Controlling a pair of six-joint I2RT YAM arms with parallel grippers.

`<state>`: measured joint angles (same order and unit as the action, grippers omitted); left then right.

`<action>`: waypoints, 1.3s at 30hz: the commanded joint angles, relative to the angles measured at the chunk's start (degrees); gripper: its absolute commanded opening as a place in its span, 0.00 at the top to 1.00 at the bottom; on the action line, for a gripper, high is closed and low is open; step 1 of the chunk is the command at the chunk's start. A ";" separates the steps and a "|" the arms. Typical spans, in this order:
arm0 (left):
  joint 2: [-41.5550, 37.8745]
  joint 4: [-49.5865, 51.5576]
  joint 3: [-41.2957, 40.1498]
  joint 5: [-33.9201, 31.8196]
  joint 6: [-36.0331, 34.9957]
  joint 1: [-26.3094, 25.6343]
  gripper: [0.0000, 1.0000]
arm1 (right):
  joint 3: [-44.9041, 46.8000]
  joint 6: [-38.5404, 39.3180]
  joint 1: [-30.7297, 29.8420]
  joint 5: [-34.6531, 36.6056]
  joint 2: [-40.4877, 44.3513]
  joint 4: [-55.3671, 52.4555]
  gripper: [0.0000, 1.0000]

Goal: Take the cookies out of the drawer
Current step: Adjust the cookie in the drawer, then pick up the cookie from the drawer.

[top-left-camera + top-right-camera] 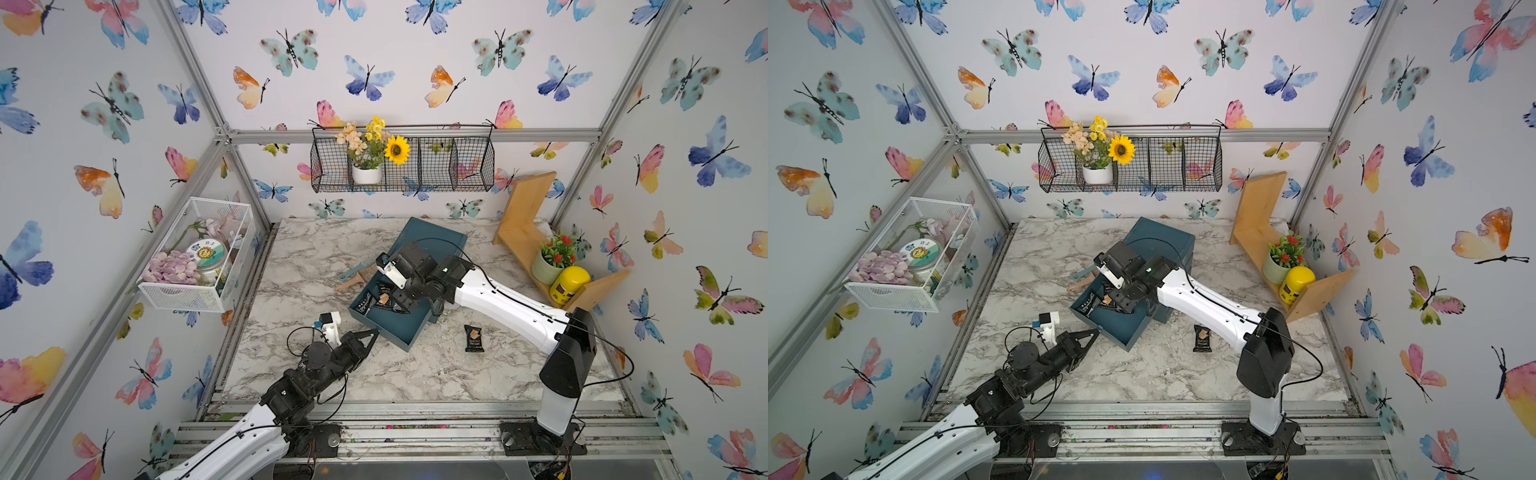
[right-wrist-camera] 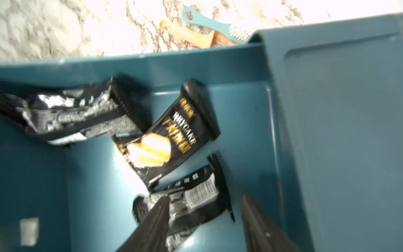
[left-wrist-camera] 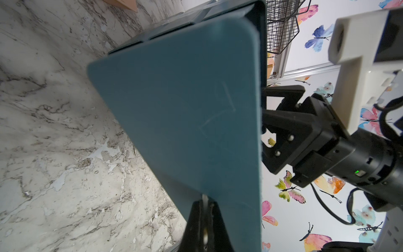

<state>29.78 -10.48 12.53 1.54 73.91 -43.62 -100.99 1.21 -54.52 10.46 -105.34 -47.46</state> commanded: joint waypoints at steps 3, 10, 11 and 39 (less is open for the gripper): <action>-0.12 -2.00 0.83 -2.33 -1.05 0.04 1.00 | -0.47 -10.66 -0.30 1.91 4.35 4.69 0.37; 0.14 -2.17 0.96 -2.20 -1.00 0.05 1.00 | -4.30 -34.14 -8.56 20.25 3.33 -3.56 0.37; 0.34 -2.23 0.96 -2.09 -0.96 0.05 1.00 | -5.52 -37.55 -9.87 22.91 2.35 -6.12 0.35; 1.33 -3.22 1.53 -0.85 -1.29 0.09 1.00 | -3.07 -58.51 -12.11 29.60 -5.40 -8.29 0.35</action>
<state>31.59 -12.53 12.53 1.63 73.69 -43.62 -103.37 -55.44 -67.05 36.91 -110.24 -55.66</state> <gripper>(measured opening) 0.063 0.646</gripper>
